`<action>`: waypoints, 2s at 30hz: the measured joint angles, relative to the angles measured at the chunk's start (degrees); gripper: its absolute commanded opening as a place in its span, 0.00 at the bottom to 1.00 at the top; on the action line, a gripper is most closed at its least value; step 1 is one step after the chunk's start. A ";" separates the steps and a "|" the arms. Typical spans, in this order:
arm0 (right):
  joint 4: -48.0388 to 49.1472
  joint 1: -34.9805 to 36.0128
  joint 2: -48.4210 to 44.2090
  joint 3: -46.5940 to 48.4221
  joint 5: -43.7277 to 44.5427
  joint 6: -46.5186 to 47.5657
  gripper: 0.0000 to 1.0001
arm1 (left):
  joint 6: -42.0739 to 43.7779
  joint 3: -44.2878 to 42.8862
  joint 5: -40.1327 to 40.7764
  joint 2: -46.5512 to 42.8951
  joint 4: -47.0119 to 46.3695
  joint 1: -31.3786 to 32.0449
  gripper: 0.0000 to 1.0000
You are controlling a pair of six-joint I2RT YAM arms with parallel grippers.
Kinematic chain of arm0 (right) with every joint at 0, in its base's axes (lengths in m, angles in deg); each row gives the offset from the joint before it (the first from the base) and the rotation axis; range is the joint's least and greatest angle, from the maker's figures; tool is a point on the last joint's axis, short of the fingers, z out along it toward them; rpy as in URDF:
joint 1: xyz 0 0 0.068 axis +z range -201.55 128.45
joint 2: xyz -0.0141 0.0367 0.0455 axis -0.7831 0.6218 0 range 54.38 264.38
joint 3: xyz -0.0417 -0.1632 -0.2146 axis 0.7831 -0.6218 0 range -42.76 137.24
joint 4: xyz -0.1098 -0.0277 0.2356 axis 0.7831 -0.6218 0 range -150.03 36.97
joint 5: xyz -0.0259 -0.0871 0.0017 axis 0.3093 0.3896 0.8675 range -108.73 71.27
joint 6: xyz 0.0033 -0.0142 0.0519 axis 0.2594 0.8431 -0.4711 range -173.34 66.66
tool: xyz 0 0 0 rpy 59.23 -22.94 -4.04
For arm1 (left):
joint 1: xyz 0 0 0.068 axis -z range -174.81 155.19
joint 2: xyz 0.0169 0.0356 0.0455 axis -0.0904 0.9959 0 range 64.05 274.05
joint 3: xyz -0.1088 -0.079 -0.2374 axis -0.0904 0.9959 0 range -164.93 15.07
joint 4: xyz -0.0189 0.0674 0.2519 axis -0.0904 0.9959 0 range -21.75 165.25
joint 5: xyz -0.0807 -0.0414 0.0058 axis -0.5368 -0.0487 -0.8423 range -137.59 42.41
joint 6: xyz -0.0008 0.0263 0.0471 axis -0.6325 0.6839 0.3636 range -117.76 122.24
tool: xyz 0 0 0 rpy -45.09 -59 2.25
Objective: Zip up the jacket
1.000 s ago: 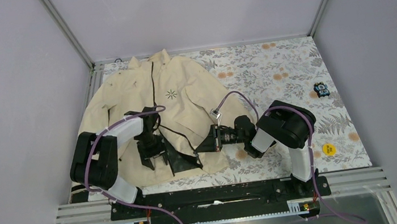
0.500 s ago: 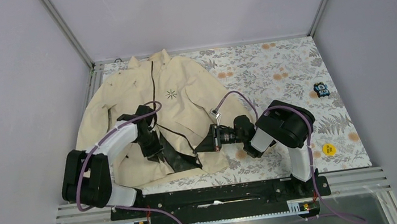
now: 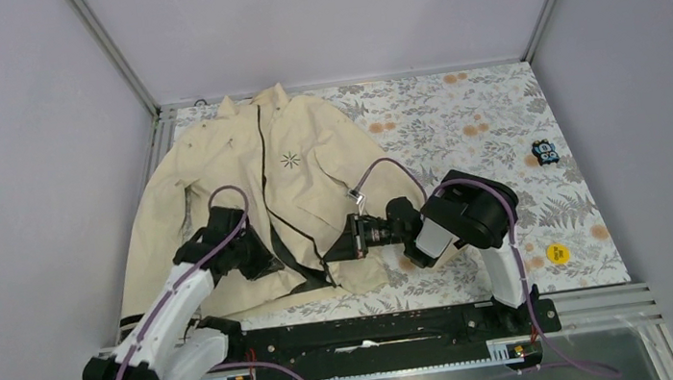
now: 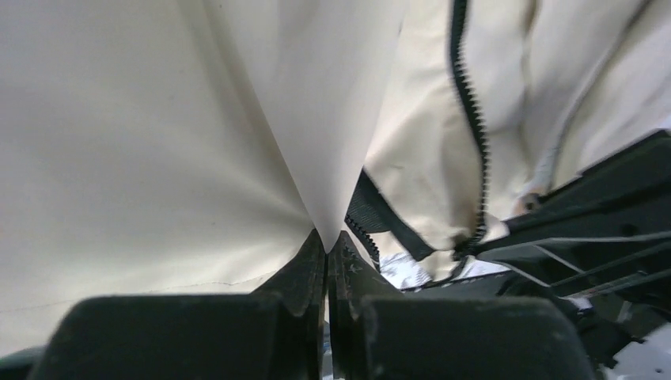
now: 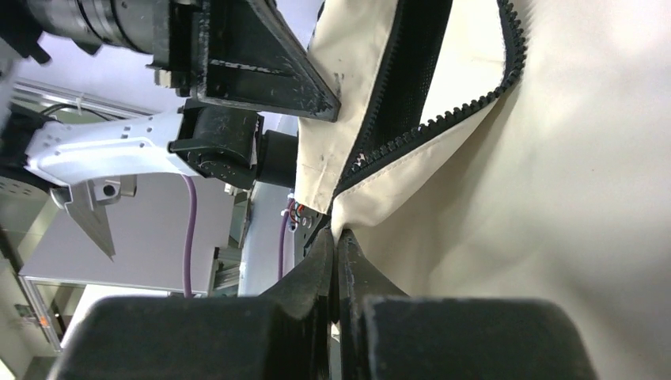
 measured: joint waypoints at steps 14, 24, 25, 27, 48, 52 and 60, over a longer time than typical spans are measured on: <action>0.00 0.07 0.94 0.74 -0.02 -0.28 0.00 | -10.36 8.31 2.03 -5.44 -10.47 5.70 0.53; 0.00 0.07 0.94 -0.44 0.13 0.81 0.00 | -16.13 9.44 4.98 -4.79 -12.81 10.99 0.49; 0.00 0.07 0.94 -0.55 0.13 0.81 0.00 | -16.46 9.99 4.85 -4.76 -13.68 11.04 0.47; 0.00 0.07 0.94 -0.74 0.15 0.85 0.00 | -16.92 10.86 4.50 -3.89 -15.78 11.04 0.35; -0.02 0.07 -0.57 -0.17 -0.07 -0.17 0.00 | -5.42 26.84 1.05 -30.10 -43.54 11.06 0.00; -0.07 0.07 -2.43 -0.17 -0.07 -0.39 0.00 | -3.61 30.64 -1.16 -37.77 -50.95 11.08 0.00; 0.00 -0.15 -7.98 -0.76 0.13 0.04 0.00 | -2.25 33.31 -3.17 -42.56 -53.24 11.08 0.00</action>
